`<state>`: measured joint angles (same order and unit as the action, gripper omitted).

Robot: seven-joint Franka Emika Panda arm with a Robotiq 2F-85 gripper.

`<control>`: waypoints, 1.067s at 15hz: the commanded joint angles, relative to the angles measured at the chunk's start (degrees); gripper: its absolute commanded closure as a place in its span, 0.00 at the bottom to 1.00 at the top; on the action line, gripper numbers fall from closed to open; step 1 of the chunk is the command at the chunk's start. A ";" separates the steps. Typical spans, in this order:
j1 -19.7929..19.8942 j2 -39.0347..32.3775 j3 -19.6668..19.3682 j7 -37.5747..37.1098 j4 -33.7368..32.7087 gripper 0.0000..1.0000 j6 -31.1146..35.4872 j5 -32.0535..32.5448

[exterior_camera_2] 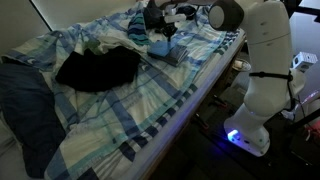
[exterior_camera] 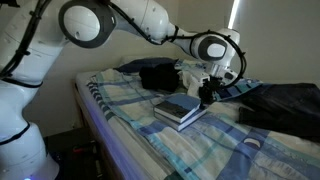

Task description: Open the front cover of the book

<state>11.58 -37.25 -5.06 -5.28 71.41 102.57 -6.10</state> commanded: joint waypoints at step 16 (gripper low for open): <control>-2.29 3.39 0.32 0.34 1.22 0.93 -2.54 -0.05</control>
<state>9.50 -36.26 -5.03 -5.09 71.40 101.80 -6.09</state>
